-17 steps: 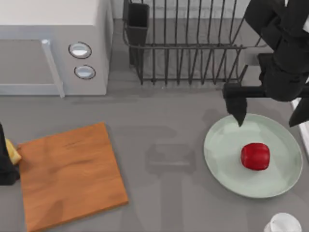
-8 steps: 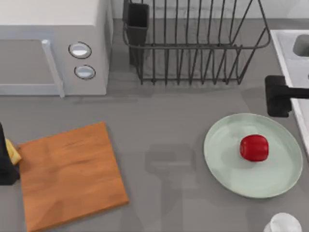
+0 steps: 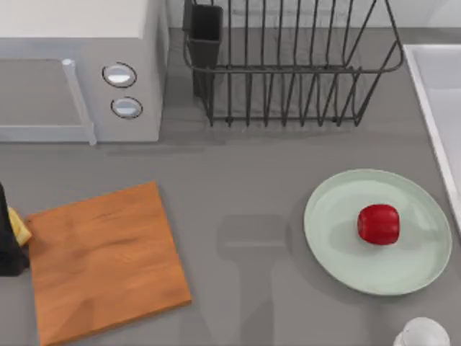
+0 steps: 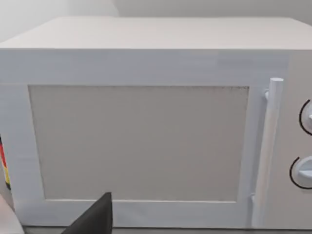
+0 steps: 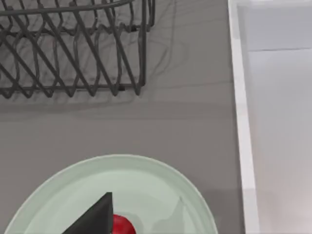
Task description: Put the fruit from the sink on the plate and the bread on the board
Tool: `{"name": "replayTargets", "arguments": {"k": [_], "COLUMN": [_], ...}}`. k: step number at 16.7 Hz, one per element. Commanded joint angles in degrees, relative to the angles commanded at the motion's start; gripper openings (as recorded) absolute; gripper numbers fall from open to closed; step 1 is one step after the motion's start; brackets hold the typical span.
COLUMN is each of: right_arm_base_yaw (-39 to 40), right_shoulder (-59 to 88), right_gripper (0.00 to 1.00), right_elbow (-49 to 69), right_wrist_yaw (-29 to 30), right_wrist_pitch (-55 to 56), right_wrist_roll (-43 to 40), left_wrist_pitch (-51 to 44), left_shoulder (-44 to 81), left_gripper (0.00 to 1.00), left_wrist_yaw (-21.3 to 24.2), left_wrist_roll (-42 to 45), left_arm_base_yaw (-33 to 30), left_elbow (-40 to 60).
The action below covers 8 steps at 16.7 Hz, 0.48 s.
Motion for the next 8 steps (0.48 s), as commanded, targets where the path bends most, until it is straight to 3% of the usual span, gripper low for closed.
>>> {"name": "replayTargets", "arguments": {"k": [4,8], "right_arm_base_yaw": [-4.6,-7.5], "right_shoulder": [-19.8,-30.0], "right_gripper": [1.0,1.0], "right_elbow": [-17.3,-27.2], "right_wrist_yaw": [0.0,0.0], "right_wrist_pitch": [13.8,22.7], "right_wrist_roll": [-4.8,-7.8], "left_wrist_pitch": [0.0,0.0], "left_shoulder": [0.0,0.0], "left_gripper": [1.0,1.0], "left_wrist_yaw": [0.0,0.0], "left_wrist_roll": [0.0,0.0], "left_arm_base_yaw": [0.0,0.0], "left_elbow": [0.0,0.0]}}
